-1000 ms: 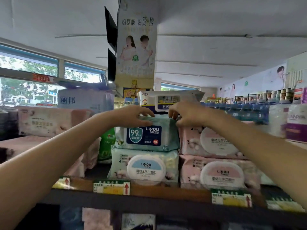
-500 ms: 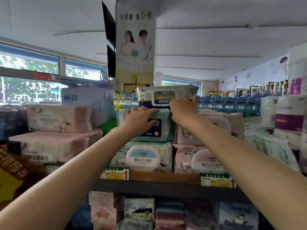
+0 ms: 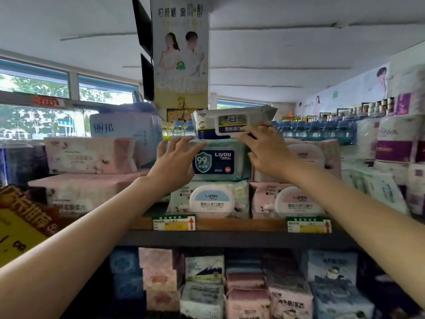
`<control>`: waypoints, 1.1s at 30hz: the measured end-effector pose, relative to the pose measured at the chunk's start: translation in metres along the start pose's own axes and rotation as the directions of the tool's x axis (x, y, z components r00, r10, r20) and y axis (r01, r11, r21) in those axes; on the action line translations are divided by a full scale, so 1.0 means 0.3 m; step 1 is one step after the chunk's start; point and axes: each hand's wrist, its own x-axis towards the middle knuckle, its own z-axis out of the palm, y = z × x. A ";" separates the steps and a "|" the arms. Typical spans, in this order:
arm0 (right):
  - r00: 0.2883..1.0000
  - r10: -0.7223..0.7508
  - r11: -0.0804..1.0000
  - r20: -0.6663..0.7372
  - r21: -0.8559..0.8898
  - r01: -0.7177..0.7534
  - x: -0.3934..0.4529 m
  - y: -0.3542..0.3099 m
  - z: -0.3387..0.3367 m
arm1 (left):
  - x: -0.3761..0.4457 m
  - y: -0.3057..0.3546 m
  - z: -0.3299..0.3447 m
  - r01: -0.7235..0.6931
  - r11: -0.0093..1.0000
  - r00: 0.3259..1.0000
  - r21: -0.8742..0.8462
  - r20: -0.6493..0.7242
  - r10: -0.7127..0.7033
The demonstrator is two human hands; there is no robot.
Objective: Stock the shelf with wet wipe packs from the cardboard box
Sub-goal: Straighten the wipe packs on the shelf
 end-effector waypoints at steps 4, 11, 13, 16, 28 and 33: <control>0.988 0.128 0.992 -0.091 0.022 -0.126 -0.065 0.098 -0.063 | 0.040 0.154 -0.011 -0.090 0.994 0.988 -0.070 -0.130 0.080; 0.879 0.466 0.885 -0.096 0.047 -0.464 -0.281 0.439 -0.100 | 0.148 0.548 -0.006 -0.403 0.913 0.897 -0.062 -0.222 0.381; 0.840 0.542 0.840 0.003 -0.003 -0.542 -0.344 0.553 -0.094 | 0.181 0.652 0.008 -0.435 0.896 0.888 -0.087 -0.208 0.410; 0.817 0.536 0.844 0.211 -0.096 -0.528 -0.427 0.718 -0.067 | 0.245 0.789 0.046 -0.472 0.878 0.863 -0.079 -0.245 0.442; 0.829 0.156 0.983 0.537 -0.007 -0.181 -0.480 1.128 0.144 | 0.467 1.231 0.232 -0.349 0.927 0.917 0.134 0.255 0.308; 0.836 0.063 0.997 0.546 0.001 -0.076 -0.448 1.137 0.200 | 0.533 1.257 0.312 -0.152 0.977 0.849 0.150 0.526 0.051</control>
